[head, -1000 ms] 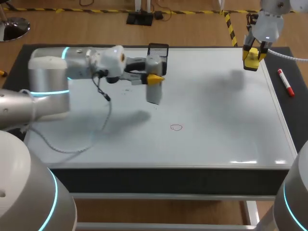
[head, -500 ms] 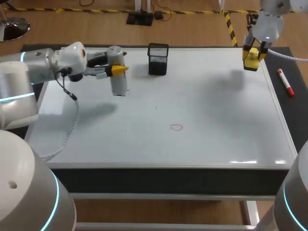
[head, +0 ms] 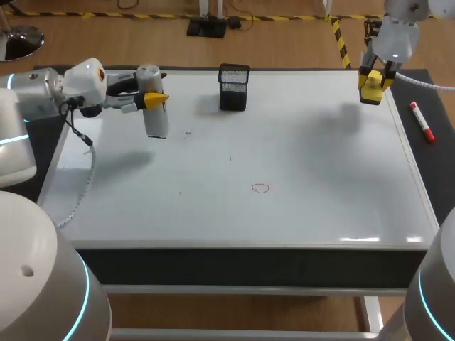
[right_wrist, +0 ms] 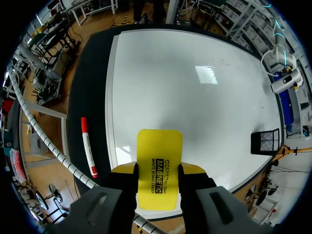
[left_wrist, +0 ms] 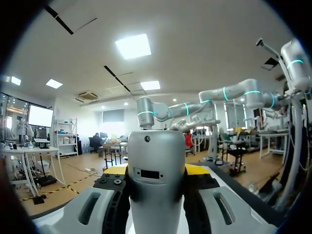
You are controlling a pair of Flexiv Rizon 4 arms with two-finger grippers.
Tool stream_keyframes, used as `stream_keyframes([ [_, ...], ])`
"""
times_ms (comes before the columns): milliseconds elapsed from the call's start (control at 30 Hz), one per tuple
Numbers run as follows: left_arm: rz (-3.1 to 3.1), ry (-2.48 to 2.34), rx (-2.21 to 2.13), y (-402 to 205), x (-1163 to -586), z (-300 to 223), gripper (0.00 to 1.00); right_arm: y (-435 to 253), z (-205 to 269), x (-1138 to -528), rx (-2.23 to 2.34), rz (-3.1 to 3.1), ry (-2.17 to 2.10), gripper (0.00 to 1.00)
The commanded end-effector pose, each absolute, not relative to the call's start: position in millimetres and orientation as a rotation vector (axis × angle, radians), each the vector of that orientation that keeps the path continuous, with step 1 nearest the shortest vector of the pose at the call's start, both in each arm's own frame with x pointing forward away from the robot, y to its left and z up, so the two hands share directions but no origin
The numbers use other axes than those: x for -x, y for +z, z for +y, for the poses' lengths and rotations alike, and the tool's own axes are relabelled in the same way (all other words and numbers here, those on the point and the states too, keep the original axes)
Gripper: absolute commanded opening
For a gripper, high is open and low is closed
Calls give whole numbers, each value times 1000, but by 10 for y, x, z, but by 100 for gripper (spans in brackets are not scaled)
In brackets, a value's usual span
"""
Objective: Pick up the inspection probe, press it on each red-marked spot on the whiteboard one by one, put down the probe, pick up the eraser, and wipe off all the red marks.
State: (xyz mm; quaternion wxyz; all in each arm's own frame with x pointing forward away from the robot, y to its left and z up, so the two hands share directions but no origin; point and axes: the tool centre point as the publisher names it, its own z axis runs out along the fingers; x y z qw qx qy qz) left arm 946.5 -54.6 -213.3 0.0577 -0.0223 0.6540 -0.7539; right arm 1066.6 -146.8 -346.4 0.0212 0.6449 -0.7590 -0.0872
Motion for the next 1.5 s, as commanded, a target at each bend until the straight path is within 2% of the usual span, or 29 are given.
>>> stream_keyframes([
  [33,1981,-2288,65,-2133,-9475,-549,0,-3455,-1477,-10674,-2001,-2348,-269,0],
  [167,1981,-2288,65,-2133,-9475,-549,0,-3439,-1430,-10635,-2025,-2334,-266,0],
  [333,1981,-2288,65,-2133,-9475,-549,0,-3390,-1175,-10251,-2195,-2200,-255,0],
  [900,1981,-2288,65,-2133,-9475,-549,0,-3603,-135,-8440,-2609,-1676,-200,0],
  [1300,1981,-2288,65,-2133,-9475,-549,0,-3766,697,-7771,-2715,-1453,-151,0],
  [1500,1981,-2288,65,-2133,-9475,-549,0,-3824,1073,-7714,-2756,-1401,-125,0],
])
